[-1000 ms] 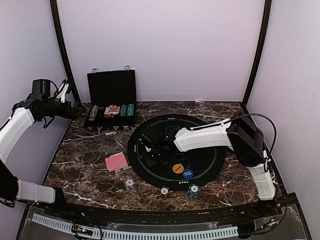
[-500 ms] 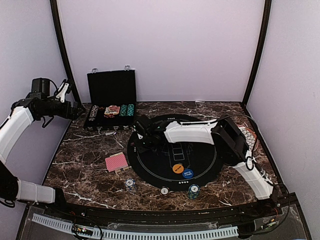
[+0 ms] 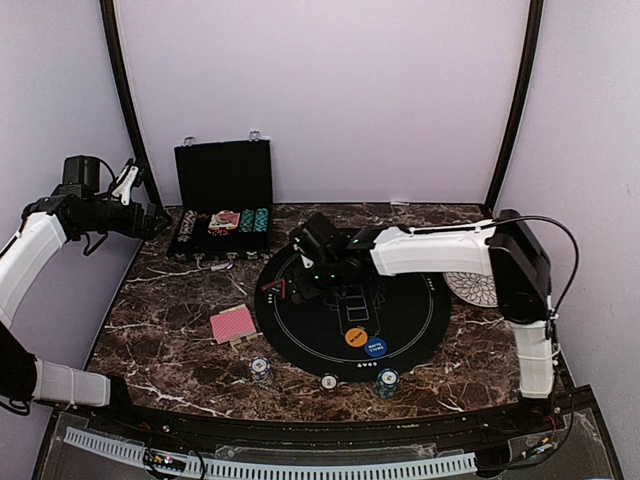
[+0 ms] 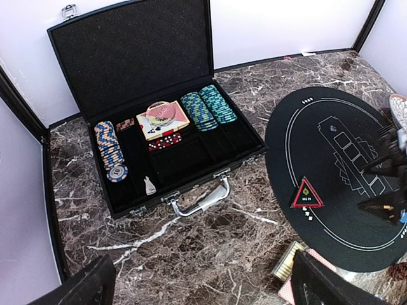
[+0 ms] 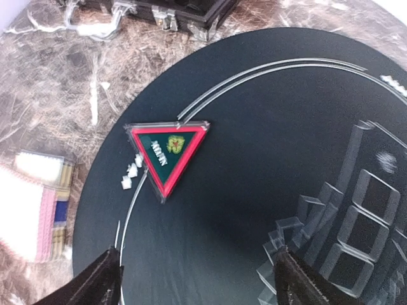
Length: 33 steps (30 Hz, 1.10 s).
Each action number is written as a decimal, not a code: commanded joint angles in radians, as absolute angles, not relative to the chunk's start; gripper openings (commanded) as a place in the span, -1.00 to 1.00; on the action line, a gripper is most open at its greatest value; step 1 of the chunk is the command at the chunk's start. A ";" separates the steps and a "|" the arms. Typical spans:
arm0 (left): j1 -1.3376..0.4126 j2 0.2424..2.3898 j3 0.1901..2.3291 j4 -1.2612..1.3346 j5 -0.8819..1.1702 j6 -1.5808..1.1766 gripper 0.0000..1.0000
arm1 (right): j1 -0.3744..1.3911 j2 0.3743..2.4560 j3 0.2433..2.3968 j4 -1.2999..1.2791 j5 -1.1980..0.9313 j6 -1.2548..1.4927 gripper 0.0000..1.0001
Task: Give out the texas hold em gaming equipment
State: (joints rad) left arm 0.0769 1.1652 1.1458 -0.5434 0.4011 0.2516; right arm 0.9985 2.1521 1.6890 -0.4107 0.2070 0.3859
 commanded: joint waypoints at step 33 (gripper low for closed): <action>0.083 1.147 1.192 -0.614 0.477 0.263 0.97 | 1.111 1.836 1.097 -0.434 0.252 0.608 0.49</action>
